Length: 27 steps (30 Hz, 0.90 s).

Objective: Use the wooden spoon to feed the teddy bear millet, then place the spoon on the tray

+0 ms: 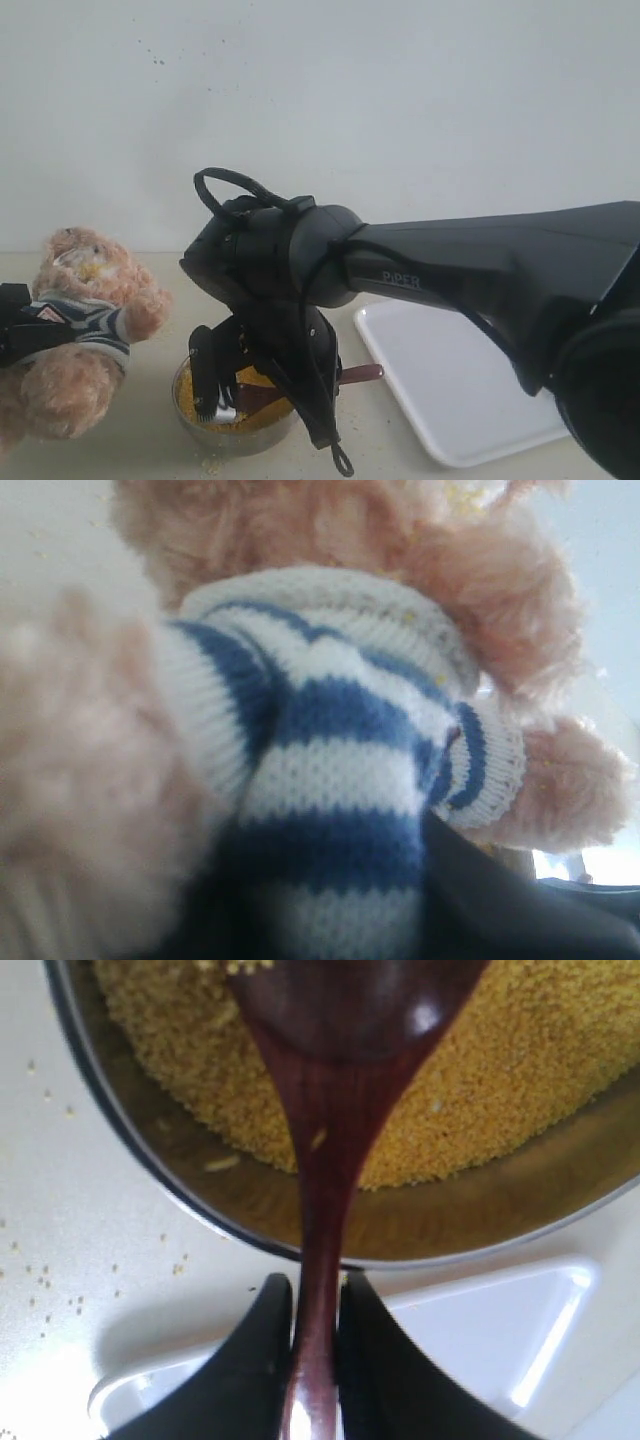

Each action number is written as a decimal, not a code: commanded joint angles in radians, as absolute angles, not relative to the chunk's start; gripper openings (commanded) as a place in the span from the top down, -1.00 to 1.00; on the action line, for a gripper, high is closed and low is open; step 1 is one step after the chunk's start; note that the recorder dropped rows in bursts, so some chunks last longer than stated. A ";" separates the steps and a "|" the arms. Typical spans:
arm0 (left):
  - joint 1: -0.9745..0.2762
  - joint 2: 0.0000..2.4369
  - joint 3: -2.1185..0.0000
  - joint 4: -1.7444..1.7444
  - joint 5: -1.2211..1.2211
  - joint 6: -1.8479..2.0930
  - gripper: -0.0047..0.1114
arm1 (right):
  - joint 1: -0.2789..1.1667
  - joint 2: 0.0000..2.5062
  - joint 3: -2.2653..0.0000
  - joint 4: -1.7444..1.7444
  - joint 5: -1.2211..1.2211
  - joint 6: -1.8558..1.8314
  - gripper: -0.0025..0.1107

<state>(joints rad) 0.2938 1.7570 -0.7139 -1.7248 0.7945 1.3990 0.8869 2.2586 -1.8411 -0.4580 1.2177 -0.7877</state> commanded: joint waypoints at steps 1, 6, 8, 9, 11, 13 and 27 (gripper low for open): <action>0.295 1.757 -0.712 -1.744 0.812 1.408 0.85 | 0.877 2.241 -1.836 -0.455 1.221 -0.799 0.96; 0.295 1.757 -0.712 -1.744 0.812 1.408 0.85 | 0.877 2.241 -1.836 -0.455 1.221 -0.803 0.96; 0.295 1.757 -0.712 -1.744 0.812 1.408 0.85 | 0.877 2.236 -1.836 -0.455 1.221 -0.813 0.96; 0.295 1.757 -0.712 -1.744 0.812 1.408 0.85 | 0.877 2.230 -1.836 -0.455 1.221 -0.815 0.96; 0.295 1.757 -0.712 -1.744 0.812 1.408 0.85 | 0.877 2.212 -1.836 -0.453 1.221 -0.817 0.96; 0.295 1.757 -0.712 -1.744 0.816 1.408 0.85 | 0.877 2.183 -1.836 -0.451 1.221 -0.820 0.96; 0.295 1.677 -0.599 -1.426 0.893 1.136 0.85 | 0.758 2.036 -1.836 -0.148 1.221 -0.839 0.96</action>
<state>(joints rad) 0.2938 1.7228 -0.6501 -1.4496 0.8621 1.1747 0.7738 2.0673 -1.8391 -0.2040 1.2159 -0.8362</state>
